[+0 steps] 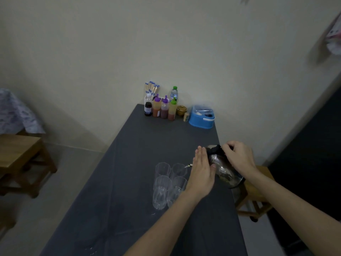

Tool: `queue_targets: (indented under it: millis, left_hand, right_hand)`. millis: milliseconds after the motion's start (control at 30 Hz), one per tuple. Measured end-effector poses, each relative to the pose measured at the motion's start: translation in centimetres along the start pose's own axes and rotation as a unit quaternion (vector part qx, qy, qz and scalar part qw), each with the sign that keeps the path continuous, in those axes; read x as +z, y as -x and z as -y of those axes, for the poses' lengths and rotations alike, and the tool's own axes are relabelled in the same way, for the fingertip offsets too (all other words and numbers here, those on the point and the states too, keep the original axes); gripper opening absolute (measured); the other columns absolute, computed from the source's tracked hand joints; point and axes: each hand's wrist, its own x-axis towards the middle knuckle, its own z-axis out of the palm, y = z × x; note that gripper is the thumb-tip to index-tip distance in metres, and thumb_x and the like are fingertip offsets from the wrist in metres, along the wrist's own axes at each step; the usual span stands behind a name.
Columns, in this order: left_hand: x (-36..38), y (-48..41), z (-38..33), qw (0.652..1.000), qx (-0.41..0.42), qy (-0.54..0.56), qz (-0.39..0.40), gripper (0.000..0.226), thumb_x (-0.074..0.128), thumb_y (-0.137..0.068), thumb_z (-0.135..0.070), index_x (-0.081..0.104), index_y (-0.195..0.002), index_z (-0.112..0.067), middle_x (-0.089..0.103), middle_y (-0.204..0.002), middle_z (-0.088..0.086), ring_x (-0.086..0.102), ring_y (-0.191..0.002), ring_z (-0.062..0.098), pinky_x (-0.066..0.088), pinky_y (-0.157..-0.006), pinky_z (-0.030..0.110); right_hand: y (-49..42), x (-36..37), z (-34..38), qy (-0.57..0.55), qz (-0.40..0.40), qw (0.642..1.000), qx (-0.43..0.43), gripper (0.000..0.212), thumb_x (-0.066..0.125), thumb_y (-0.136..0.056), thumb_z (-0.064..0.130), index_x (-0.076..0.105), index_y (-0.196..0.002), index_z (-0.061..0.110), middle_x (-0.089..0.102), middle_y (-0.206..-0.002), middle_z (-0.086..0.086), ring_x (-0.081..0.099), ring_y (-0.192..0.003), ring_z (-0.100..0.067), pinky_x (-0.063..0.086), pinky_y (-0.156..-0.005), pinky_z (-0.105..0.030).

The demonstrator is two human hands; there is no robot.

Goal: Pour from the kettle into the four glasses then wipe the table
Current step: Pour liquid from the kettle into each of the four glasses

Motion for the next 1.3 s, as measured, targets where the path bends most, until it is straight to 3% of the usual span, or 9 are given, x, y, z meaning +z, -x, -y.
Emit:
queue_targets:
  millis: [433,600,767,967,1067,1300]
  left_hand:
    - [-0.3,0.0,0.1,1.000,-0.006,-0.001,-0.006,0.064,0.031,-0.102,-0.023,-0.009,-0.149,-0.007,-0.012,-0.159,0.009,-0.014,-0.145,0.018,-0.008,-0.117,0.028]
    - [-0.3,0.1,0.0,1.000,-0.007,0.000,-0.004,0.064,0.031,-0.102,-0.024,-0.009,-0.149,-0.008,-0.012,-0.159,0.009,-0.014,-0.145,0.018,-0.008,-0.117,0.029]
    - [-0.3,0.2,0.0,1.000,-0.008,0.000,-0.004,0.064,0.031,-0.102,-0.023,-0.009,-0.149,-0.006,-0.012,-0.159,0.010,-0.014,-0.145,0.019,-0.008,-0.117,0.029]
    - [-0.3,0.2,0.2,1.000,-0.010,0.002,-0.003,0.064,0.031,-0.102,-0.024,-0.010,-0.148,-0.006,-0.012,-0.159,0.011,-0.013,-0.145,0.019,-0.008,-0.117,0.029]
    - [-0.3,0.2,0.3,1.000,-0.012,0.003,-0.003,0.065,0.031,-0.102,-0.023,-0.010,-0.148,-0.005,-0.013,-0.159,0.011,-0.013,-0.145,0.019,-0.007,-0.118,0.030]
    - [-0.4,0.3,0.4,1.000,-0.016,-0.001,-0.004,0.065,0.031,-0.101,-0.024,-0.009,-0.148,-0.005,-0.012,-0.159,0.011,-0.013,-0.145,0.020,-0.007,-0.118,0.030]
  right_hand:
    - [-0.5,0.3,0.2,0.030,0.000,0.999,-0.017,0.043,0.054,-0.090,0.022,0.042,-0.049,0.018,0.044,-0.046,0.004,0.044,-0.049,-0.013,0.026,-0.046,-0.025]
    - [-0.7,0.5,0.2,0.032,0.002,0.999,-0.018,0.034,0.053,-0.090,0.024,0.056,-0.058,0.013,0.047,-0.049,0.003,0.049,-0.053,-0.020,0.028,-0.046,-0.023]
    - [-0.7,0.6,0.3,0.041,0.003,0.999,-0.014,0.031,0.053,-0.090,0.024,0.061,-0.063,0.011,0.048,-0.050,0.003,0.045,-0.050,-0.008,0.027,-0.047,-0.023]
    - [-1.0,0.9,0.2,0.047,-0.001,0.998,-0.029,0.031,0.054,-0.089,0.025,0.064,-0.065,0.008,0.057,-0.056,-0.007,0.054,-0.057,-0.024,0.032,-0.048,-0.026]
    - [-1.1,0.9,0.2,0.050,0.000,0.998,-0.036,0.031,0.054,-0.089,0.025,0.064,-0.065,0.007,0.057,-0.055,-0.007,0.054,-0.057,-0.025,0.031,-0.047,-0.024]
    - [-1.1,1.2,0.1,0.045,0.005,0.998,-0.034,0.030,0.053,-0.089,0.026,0.065,-0.067,0.010,0.061,-0.059,-0.008,0.058,-0.060,-0.024,0.044,-0.058,-0.033]
